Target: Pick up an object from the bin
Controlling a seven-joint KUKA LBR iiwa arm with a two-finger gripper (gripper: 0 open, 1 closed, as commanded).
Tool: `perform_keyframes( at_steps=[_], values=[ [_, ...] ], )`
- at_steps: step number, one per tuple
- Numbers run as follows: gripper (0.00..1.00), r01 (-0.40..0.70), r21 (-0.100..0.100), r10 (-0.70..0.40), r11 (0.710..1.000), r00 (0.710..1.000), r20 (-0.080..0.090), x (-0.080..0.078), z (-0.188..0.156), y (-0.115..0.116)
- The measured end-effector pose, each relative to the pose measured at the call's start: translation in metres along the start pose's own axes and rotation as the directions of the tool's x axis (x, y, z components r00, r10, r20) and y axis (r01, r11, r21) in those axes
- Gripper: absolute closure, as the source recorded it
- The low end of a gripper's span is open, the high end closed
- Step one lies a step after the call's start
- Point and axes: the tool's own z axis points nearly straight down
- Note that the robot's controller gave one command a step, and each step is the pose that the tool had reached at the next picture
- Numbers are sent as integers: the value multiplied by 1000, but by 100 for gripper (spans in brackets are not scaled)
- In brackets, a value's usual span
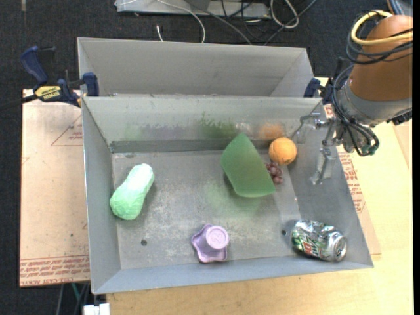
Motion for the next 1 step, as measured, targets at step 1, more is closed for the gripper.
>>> perform_keyframes(
  at_steps=[1],
  values=[
    [0,0,0,0,1000,1000,0,0,0,0]
  ],
)
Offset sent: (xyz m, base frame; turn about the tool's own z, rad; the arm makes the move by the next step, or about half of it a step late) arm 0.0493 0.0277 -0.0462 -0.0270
